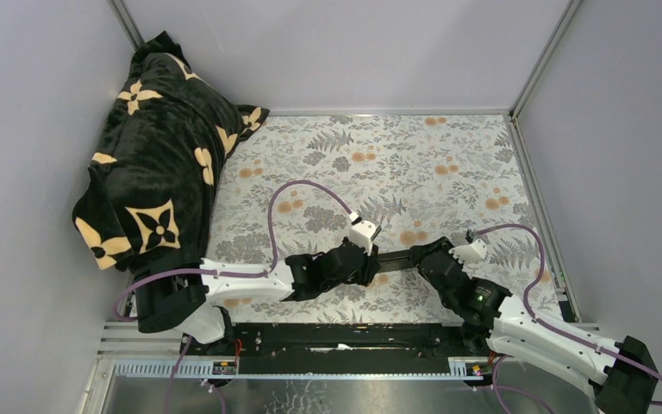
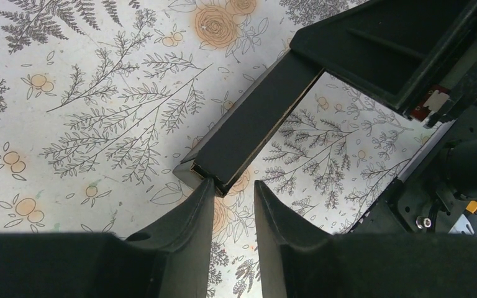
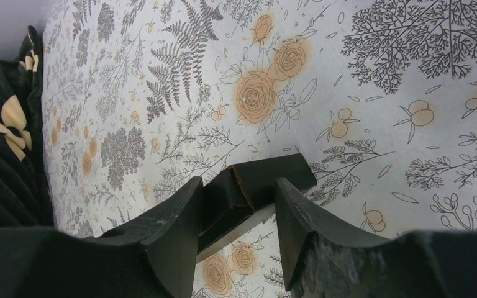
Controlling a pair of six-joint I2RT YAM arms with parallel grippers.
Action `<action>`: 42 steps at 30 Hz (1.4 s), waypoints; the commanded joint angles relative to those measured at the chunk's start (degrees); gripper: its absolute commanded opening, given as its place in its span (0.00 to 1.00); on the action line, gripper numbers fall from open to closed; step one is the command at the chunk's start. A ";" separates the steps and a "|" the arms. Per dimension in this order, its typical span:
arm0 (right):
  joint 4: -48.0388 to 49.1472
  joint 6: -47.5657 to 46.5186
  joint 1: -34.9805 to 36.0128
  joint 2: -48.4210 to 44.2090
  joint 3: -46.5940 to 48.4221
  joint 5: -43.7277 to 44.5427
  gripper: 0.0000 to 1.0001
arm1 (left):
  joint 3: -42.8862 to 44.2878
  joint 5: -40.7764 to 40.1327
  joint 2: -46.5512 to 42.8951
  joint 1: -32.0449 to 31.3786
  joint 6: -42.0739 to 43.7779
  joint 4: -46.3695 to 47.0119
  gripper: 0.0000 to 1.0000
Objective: Fold the paper box
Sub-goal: Close the paper box at the center of the board.
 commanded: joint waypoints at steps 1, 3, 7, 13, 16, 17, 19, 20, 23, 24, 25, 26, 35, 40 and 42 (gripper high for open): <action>-0.13 0.14 0.33 2.32 -0.54 -3.61 0.47 | -3.59 5.12 1.41 0.21 -0.68 0.56 0.36; 0.04 0.08 0.37 2.93 -0.28 -3.60 0.47 | -4.49 6.73 0.91 0.55 -0.85 2.36 0.36; 0.73 0.06 0.37 3.90 -0.22 -3.92 0.47 | -5.62 8.92 0.07 1.13 -0.83 3.98 0.38; 1.37 0.11 0.37 4.68 -0.31 -4.07 0.47 | -7.78 10.78 -1.03 1.63 -1.34 7.85 0.41; 1.46 0.27 0.37 4.56 -0.64 -4.19 0.47 | -8.45 11.50 -1.27 1.98 -1.74 9.25 0.42; 1.50 0.38 0.33 4.49 -0.80 -4.29 0.47 | -8.72 11.87 -1.31 2.03 -1.83 9.81 0.43; 1.57 0.50 0.37 4.24 -1.09 -4.30 0.47 | -9.26 12.39 -1.38 2.33 -2.29 10.87 0.45; 1.49 0.57 0.37 4.17 -1.18 -4.30 0.47 | -9.56 12.82 -1.32 2.50 -2.41 11.48 0.45; 1.20 0.70 0.37 3.96 -1.32 -4.27 0.47 | -10.31 13.50 -1.62 3.03 -3.00 12.21 0.47; 1.18 0.73 0.37 3.85 -1.29 -4.18 0.47 | -10.44 13.56 -1.76 3.20 -3.13 12.09 0.47; 1.10 0.69 0.37 3.75 -1.27 -4.21 0.47 | -10.46 13.45 -1.99 3.38 -3.25 11.69 0.47; 1.05 0.74 0.37 3.67 -1.24 -4.19 0.47 | -10.49 13.25 -2.28 3.55 -3.31 11.10 0.48; 0.46 0.70 0.37 3.65 -1.06 -3.87 0.47 | -11.79 5.95 -8.53 4.41 -3.72 4.04 0.48; 0.12 0.50 0.33 3.72 -0.64 -3.57 0.47 | -11.80 4.63 -10.64 4.44 -3.58 2.66 0.49; 0.19 0.50 0.37 3.87 -0.54 -3.56 0.47 | -12.17 4.34 -10.92 4.47 -3.80 3.18 0.49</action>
